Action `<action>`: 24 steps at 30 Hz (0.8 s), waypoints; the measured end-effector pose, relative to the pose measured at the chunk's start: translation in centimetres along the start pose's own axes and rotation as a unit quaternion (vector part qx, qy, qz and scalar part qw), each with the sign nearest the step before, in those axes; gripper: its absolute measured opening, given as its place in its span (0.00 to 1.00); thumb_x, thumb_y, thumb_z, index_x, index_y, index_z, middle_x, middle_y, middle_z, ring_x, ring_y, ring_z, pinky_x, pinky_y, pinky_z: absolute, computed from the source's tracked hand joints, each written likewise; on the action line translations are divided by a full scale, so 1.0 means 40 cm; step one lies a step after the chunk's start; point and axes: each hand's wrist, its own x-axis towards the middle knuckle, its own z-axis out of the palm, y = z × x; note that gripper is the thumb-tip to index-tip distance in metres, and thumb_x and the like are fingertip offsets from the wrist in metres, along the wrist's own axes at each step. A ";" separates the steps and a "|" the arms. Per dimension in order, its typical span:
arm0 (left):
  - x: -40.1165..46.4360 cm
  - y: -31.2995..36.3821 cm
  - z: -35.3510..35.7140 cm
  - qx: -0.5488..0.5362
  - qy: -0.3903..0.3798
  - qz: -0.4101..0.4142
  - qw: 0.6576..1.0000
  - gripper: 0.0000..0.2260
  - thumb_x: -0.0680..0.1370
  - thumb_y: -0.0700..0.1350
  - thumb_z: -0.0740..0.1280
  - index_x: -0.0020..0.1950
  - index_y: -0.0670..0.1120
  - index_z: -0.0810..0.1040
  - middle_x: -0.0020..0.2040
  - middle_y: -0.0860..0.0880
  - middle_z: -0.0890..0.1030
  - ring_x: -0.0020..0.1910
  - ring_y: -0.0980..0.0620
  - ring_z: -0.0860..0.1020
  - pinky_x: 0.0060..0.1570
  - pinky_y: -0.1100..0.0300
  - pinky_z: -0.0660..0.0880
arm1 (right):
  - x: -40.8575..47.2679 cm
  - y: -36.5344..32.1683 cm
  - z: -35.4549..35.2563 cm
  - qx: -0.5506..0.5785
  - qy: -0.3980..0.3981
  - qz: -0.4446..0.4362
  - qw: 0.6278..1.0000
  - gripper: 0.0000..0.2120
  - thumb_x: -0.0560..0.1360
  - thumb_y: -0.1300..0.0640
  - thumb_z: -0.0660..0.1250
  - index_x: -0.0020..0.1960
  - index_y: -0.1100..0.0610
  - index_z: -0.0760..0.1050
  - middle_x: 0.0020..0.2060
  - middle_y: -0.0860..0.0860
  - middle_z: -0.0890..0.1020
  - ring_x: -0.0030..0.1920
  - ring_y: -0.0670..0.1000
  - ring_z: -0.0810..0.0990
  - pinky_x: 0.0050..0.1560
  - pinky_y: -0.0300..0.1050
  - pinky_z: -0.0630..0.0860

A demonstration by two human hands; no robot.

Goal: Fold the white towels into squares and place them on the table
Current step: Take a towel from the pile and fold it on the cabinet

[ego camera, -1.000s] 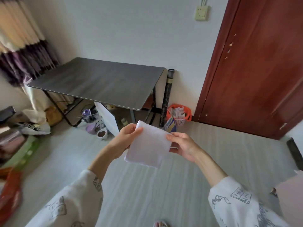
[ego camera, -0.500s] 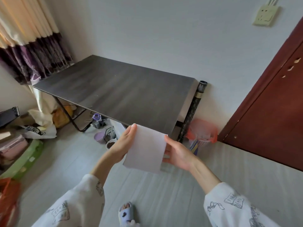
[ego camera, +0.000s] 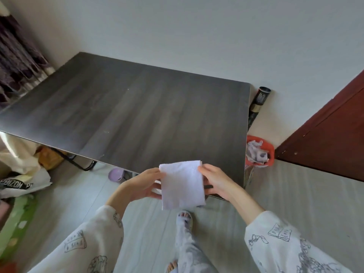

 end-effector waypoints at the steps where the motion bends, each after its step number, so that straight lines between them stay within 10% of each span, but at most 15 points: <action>1: 0.034 0.010 -0.027 0.004 -0.011 0.000 1.000 0.10 0.81 0.41 0.57 0.58 0.41 0.75 0.46 0.46 0.79 0.43 0.48 0.78 0.51 0.46 0.78 | 0.039 -0.015 0.002 -0.014 0.001 0.012 1.000 0.10 0.79 0.51 0.58 0.53 0.54 0.75 0.48 0.52 0.82 0.49 0.54 0.81 0.49 0.51 0.78; 15: 0.529 0.279 -0.224 0.053 0.031 0.006 0.998 0.12 0.82 0.42 0.55 0.54 0.50 0.78 0.49 0.48 0.81 0.47 0.51 0.79 0.42 0.58 0.79 | 0.515 -0.230 -0.016 0.058 0.154 0.103 0.981 0.06 0.77 0.61 0.62 0.53 0.61 0.74 0.51 0.55 0.80 0.51 0.54 0.79 0.36 0.42 0.74; 24: 0.695 0.309 -0.310 0.072 0.076 -0.028 0.994 0.09 0.79 0.39 0.61 0.57 0.44 0.77 0.45 0.47 0.81 0.43 0.51 0.79 0.41 0.58 0.78 | 0.662 -0.230 -0.001 0.015 0.260 0.106 0.960 0.06 0.77 0.63 0.60 0.50 0.59 0.76 0.50 0.56 0.80 0.51 0.56 0.78 0.52 0.51 0.79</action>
